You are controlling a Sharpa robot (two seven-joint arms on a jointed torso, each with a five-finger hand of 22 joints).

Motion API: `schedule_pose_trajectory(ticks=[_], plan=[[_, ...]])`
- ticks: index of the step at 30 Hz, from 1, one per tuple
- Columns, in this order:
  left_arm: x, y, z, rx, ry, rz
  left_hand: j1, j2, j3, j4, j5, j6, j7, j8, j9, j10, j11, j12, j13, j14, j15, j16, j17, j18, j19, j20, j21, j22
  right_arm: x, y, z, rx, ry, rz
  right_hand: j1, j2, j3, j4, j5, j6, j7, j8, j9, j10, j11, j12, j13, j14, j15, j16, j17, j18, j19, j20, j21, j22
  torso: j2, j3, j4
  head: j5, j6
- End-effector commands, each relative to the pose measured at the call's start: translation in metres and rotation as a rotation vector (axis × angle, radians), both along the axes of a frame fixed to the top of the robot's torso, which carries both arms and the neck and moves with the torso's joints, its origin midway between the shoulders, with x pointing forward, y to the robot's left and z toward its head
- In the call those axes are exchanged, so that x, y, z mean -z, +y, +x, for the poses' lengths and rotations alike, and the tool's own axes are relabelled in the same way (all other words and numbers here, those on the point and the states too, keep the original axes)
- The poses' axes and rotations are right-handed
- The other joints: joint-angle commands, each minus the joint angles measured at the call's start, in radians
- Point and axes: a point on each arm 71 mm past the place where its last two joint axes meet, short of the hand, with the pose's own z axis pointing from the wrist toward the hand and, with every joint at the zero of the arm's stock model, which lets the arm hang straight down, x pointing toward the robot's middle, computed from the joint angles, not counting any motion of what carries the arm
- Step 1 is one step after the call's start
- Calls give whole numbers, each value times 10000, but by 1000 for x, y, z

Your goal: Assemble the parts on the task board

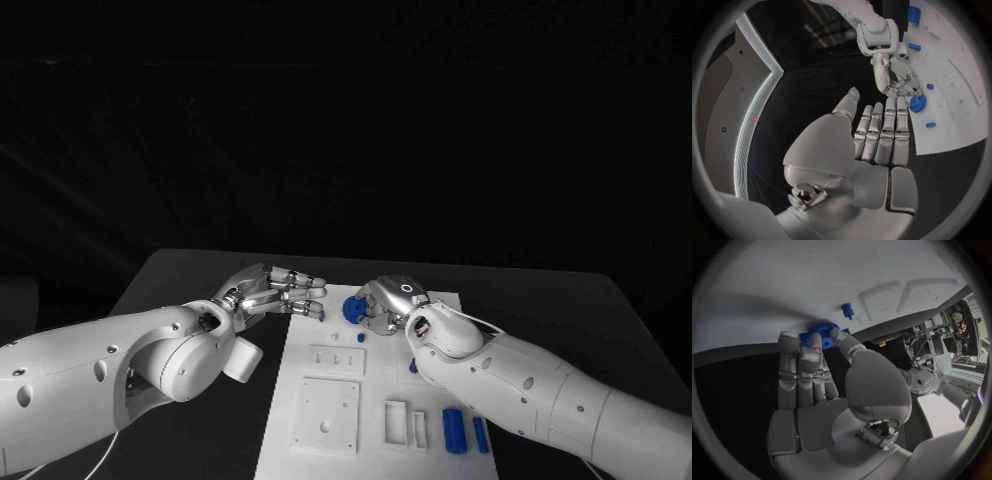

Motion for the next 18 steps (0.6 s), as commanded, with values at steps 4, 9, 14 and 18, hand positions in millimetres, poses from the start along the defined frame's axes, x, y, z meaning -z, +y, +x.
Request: schedule_pose_trajectory(ticks=[4, 9, 14, 18], plan=[[-2, -2, 0, 181, -51, -23, -16, -65, -6, 18, 45, -78, 27, -17, 4, -67, 25, 5, 17, -31, 12, -41, -10, 6, -42, -9, 23, -14, 7, 3, -1, 58, 340, -255, 45, 75, -421, 25, -69, 84, -38, 28, 5, -12, -102, 627, 704, 4, -142, 6, -19, -91, 474, -145, 69, -51, -1, 0, -12, -9, -10], [-2, -3, 1, 188, -56, -13, -14, -66, -5, 17, 46, -78, 27, -17, 4, -68, 25, 4, 17, -30, 12, -41, -10, 6, -43, -9, 23, -14, 7, 4, 0, 127, 366, -268, 32, 110, -646, 111, -174, 78, -47, 30, 6, -105, -109, 889, 1100, 9, -150, 4, -7, -109, 476, -153, 107, -76, 5, -4, -12, -24, -13], [-2, -3, 1, 183, -58, -4, -14, -66, -5, 17, 46, -78, 27, -17, 4, -68, 25, 4, 17, -30, 12, -41, -10, 6, -43, -9, 23, -14, 7, 5, 0, 163, 414, -287, 28, 119, -833, 209, -212, 65, -53, 30, 6, -161, -113, 996, 1301, 14, -152, -16, -24, -115, 470, -156, 89, -115, 4, -5, -5, -38, -24], [-2, -3, 1, 184, -58, -2, -14, -66, -5, 17, 46, -78, 27, -17, 4, -68, 25, 4, 17, -30, 12, -41, -10, 6, -43, -9, 23, -14, 7, 5, 1, 156, 461, -291, 30, 130, -959, 278, -204, 61, -52, 32, 7, -186, -107, 1022, 1367, 12, -150, -38, -44, -114, 476, -155, 87, -137, 0, -2, -6, -38, -34]])
